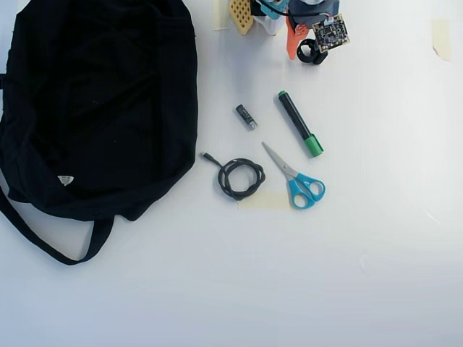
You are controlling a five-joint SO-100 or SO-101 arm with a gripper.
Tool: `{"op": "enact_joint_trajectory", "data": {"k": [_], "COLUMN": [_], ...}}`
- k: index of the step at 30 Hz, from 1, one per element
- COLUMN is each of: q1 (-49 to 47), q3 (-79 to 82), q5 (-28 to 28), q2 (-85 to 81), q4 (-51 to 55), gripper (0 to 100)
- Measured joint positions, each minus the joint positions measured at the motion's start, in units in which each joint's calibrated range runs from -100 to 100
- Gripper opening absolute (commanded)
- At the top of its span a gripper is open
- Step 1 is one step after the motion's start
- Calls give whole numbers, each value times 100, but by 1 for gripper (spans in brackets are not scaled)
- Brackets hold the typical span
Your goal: Put the bike light into the black bag
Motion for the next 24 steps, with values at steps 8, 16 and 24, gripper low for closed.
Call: {"op": "enact_joint_trajectory", "data": {"k": [8, 16, 24], "q1": [-37, -37, -37], "q3": [118, 181, 267], "q5": [-88, -88, -98], "q2": [50, 50, 50], "q4": [0, 0, -60], "gripper": [27, 32, 24]}}
